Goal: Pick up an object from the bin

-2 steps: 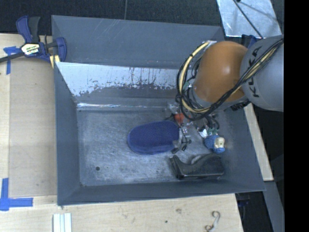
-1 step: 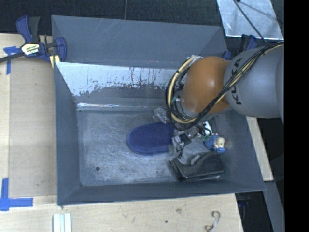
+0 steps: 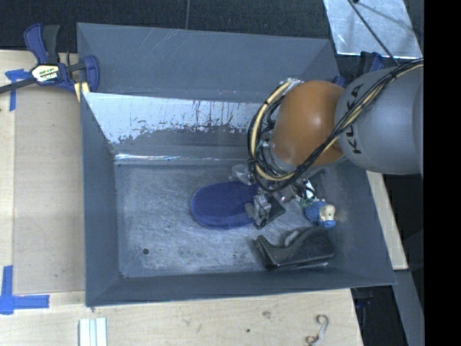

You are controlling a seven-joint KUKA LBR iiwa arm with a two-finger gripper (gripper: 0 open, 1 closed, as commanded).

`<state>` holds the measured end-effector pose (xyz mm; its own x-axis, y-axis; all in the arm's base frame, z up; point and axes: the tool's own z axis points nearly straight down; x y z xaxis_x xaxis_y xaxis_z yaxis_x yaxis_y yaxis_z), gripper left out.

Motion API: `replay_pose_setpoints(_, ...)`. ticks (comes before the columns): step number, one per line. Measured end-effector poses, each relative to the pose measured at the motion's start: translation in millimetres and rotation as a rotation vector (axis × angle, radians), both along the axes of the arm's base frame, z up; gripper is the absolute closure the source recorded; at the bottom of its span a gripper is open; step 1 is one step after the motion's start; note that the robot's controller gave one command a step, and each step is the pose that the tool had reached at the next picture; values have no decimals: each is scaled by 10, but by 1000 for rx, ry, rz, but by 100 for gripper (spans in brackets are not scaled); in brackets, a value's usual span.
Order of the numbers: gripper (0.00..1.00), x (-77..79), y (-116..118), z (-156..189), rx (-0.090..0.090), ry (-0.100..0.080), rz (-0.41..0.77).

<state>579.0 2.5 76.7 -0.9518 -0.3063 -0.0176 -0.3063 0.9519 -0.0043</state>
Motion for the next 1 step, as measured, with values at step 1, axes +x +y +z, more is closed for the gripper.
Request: replay_pose_setpoints(1,100,81,113,1306,-1,5,-32)
